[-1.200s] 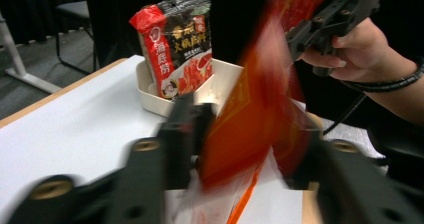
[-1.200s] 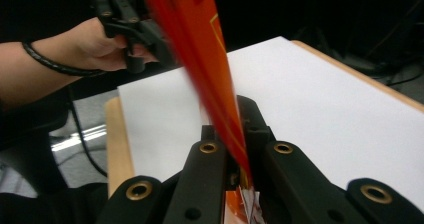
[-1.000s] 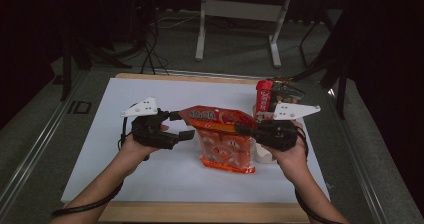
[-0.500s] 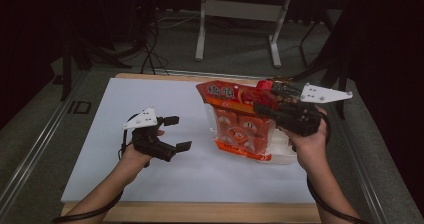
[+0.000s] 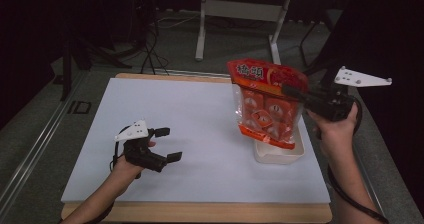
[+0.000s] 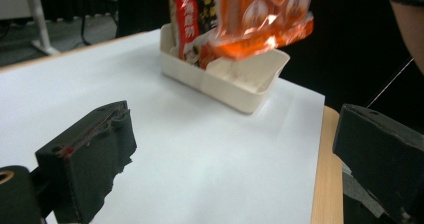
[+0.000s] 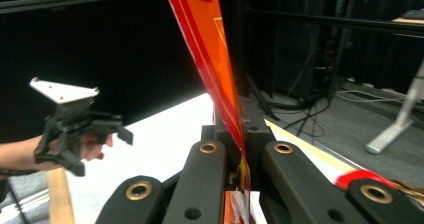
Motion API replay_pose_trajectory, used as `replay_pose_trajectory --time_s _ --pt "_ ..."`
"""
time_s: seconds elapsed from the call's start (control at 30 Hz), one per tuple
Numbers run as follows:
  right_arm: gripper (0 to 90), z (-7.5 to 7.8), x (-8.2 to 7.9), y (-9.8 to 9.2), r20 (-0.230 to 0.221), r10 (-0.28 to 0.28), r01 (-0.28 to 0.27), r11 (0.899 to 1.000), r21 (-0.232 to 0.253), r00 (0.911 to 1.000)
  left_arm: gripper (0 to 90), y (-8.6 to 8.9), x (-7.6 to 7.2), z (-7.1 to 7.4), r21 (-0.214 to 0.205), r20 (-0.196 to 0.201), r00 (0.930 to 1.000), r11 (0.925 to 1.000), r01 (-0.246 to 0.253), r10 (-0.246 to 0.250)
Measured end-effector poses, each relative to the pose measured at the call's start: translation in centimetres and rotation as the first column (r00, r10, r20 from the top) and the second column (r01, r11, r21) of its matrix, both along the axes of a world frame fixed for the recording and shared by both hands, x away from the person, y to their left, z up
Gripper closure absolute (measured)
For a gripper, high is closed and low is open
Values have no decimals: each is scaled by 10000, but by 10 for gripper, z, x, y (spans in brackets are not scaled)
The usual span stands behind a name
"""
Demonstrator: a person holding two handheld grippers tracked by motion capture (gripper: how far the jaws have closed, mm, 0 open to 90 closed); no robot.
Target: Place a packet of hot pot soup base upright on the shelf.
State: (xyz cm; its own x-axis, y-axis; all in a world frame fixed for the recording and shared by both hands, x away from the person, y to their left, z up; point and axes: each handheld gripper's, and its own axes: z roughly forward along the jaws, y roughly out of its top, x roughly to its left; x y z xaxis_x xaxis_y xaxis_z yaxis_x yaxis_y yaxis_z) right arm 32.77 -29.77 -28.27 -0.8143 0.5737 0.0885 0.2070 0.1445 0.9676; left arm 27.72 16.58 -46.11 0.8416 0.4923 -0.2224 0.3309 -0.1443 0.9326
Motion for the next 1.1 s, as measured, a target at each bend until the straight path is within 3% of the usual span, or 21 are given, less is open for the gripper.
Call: replay_pose_trajectory --time_s 0.23,0.47,1.1 --pt "900 -6 7 -21 -192 -475 477 9988 138 9987 25 13 -8 -17 -162 -390 9984 9990 -418 411" --pt "900 -27 14 -36 -611 -910 917 9957 85 9940 25 17 -11 -29 -96 -479 9969 9980 -627 622" --pt "900 -77 33 -43 -1625 -1324 1342 9909 4 9778 26 18 -8 -41 67 -639 9952 9973 -737 740"
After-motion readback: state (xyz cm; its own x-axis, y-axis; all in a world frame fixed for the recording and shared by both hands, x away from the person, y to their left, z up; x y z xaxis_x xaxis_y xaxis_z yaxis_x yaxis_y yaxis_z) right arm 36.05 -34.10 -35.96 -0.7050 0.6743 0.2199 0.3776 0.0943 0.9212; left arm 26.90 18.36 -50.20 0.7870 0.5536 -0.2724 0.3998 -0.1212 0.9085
